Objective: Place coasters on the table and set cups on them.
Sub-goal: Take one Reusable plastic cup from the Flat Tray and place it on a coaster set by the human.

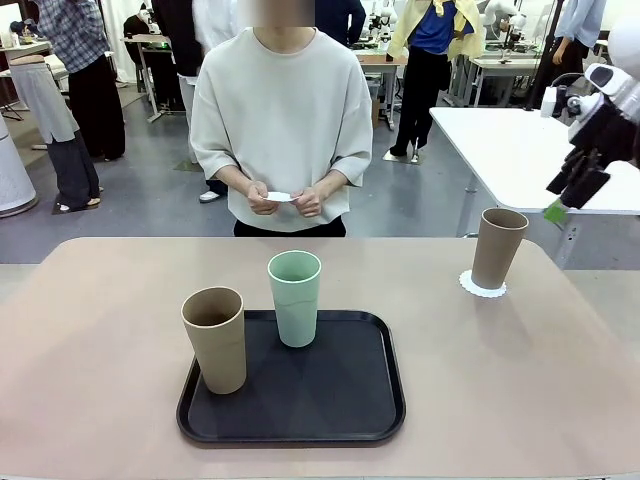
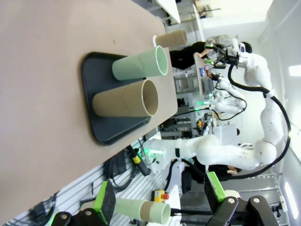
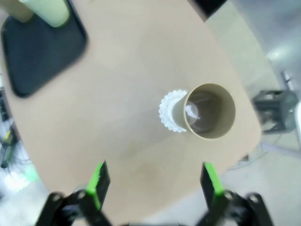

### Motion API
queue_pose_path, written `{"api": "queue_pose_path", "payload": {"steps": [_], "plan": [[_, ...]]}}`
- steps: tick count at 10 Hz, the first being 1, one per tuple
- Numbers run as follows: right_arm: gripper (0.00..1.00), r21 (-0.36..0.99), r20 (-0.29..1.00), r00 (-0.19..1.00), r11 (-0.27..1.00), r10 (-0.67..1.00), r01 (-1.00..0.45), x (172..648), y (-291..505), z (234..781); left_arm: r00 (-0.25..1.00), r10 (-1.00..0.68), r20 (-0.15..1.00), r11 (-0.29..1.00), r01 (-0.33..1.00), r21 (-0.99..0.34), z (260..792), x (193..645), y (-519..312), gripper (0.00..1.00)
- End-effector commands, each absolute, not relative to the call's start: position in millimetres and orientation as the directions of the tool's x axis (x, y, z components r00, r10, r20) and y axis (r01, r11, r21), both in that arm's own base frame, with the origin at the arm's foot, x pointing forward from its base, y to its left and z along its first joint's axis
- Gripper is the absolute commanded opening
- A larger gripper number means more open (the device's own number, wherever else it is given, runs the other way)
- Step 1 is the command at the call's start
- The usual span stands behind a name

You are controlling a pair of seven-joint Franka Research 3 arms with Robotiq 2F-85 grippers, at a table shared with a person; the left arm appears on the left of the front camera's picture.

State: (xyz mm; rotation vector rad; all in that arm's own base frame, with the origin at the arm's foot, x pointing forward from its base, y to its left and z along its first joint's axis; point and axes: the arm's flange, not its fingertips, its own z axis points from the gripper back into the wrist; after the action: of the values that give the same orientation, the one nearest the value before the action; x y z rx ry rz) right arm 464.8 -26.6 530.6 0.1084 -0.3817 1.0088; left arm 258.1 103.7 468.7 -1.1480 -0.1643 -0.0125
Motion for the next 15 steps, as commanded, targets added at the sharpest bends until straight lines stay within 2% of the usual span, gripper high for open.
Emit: {"api": "queue_pose_path", "payload": {"steps": [1,3,4,6,7,8,10,11,12,15], "plan": [[1.00,-0.064,0.276,0.889,0.930,0.366,-0.363,438.6,6.3,518.0,0.987,0.075,0.144,0.401,0.103,-0.910,469.5,257.1,105.2,1.00],[1.00,-0.112,0.015,0.948,0.943,0.318,-0.314,407.9,30.8,526.2,0.987,0.075,0.144,0.401,0.103,-0.910,469.5,257.1,105.2,1.00],[1.00,-0.098,-0.034,0.960,0.955,0.278,-0.280,396.5,39.9,532.9,0.987,0.075,0.144,0.401,0.103,-0.910,469.5,257.1,105.2,1.00],[1.00,-0.001,-0.065,0.961,0.963,0.268,-0.268,379.0,50.7,536.9,0.987,0.075,0.144,0.401,0.103,-0.910,469.5,257.1,105.2,1.00],[1.00,-0.113,-0.038,0.916,0.910,0.398,-0.400,380.7,50.5,533.0,0.987,0.075,0.144,0.401,0.103,-0.910,469.5,257.1,105.2,1.00],[1.00,-0.132,-0.040,0.958,0.949,0.284,-0.287,375.3,40.4,522.5,0.987,0.075,0.144,0.401,0.103,-0.910,469.5,257.1,105.2,1.00],[1.00,-0.105,-0.071,0.947,0.942,0.312,-0.318,368.2,52.0,529.4,0.987,0.075,0.144,0.401,0.103,-0.910,469.5,257.1,105.2,1.00],[1.00,0.297,0.055,0.926,0.880,0.373,-0.371,381.5,4.7,527.6,0.987,0.075,0.144,0.401,0.103,-0.910,469.5,257.1,105.2,1.00],[1.00,0.512,0.133,0.928,0.777,0.348,-0.365,392.1,-31.0,519.0,0.987,0.075,0.144,0.401,0.103,-0.910,469.5,257.1,105.2,1.00],[1.00,0.744,0.169,0.948,0.596,0.270,-0.302,393.2,-88.7,476.2,0.987,0.075,0.144,0.401,0.103,-0.910,469.5,257.1,105.2,1.00]]}}
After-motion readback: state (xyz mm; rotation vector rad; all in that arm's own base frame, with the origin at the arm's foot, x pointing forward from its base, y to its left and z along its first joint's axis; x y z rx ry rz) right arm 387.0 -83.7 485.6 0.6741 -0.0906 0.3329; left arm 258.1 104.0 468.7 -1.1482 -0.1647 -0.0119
